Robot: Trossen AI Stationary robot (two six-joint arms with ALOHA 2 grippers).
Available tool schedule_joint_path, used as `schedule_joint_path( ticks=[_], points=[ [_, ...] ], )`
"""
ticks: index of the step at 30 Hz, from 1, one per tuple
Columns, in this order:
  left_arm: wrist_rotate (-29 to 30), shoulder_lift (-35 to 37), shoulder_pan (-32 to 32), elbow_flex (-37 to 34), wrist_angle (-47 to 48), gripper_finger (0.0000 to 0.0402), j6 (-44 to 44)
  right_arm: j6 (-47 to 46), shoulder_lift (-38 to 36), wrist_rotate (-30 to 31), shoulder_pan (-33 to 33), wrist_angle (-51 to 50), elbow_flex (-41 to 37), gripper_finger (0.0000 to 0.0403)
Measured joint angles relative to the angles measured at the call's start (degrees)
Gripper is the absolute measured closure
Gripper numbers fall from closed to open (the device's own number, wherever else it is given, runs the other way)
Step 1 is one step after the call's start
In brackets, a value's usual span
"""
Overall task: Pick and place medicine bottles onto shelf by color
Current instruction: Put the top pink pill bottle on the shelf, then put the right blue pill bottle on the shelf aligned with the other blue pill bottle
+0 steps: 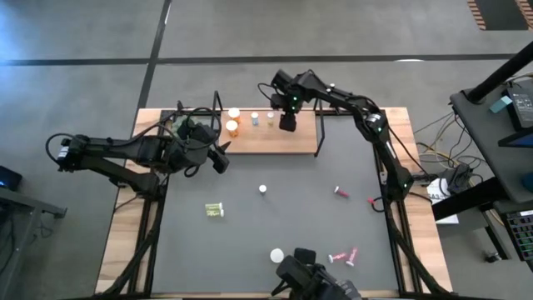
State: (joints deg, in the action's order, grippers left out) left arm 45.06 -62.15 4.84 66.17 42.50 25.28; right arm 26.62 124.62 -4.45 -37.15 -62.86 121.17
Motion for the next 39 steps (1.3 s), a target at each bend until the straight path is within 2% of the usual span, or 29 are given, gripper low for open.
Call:
schedule_joint_path(
  ticks=[10, 16, 23, 33, 39],
  points=[
    [-0.61, 0.11, 0.0, 0.0, 0.0, 0.0168, -0.04, -2.04, -0.44, -0.1, 0.02, -7.4, 8.05, 0.0204],
    [-1.94, 0.74, 0.0, 0.0, 0.32, 0.0168, -0.55, -6.88, -0.48, -0.56, 0.52, -14.87, 13.06, 0.0204],
    [-5.77, 1.22, 0.0, 0.0, 2.48, 0.0168, -0.56, -12.53, -3.55, -0.57, 3.36, -22.16, 13.7, 0.0204],
    [-8.78, 1.22, 0.0, 0.0, 4.03, 0.0168, -0.61, -22.88, -13.97, -0.52, 8.16, -27.05, 12.77, 0.0204],
    [-8.83, 0.17, 0.0, 0.0, 3.96, 0.0168, -0.52, -29.78, -25.29, -0.52, 14.41, -27.02, 4.86, 0.0204]
  ],
)
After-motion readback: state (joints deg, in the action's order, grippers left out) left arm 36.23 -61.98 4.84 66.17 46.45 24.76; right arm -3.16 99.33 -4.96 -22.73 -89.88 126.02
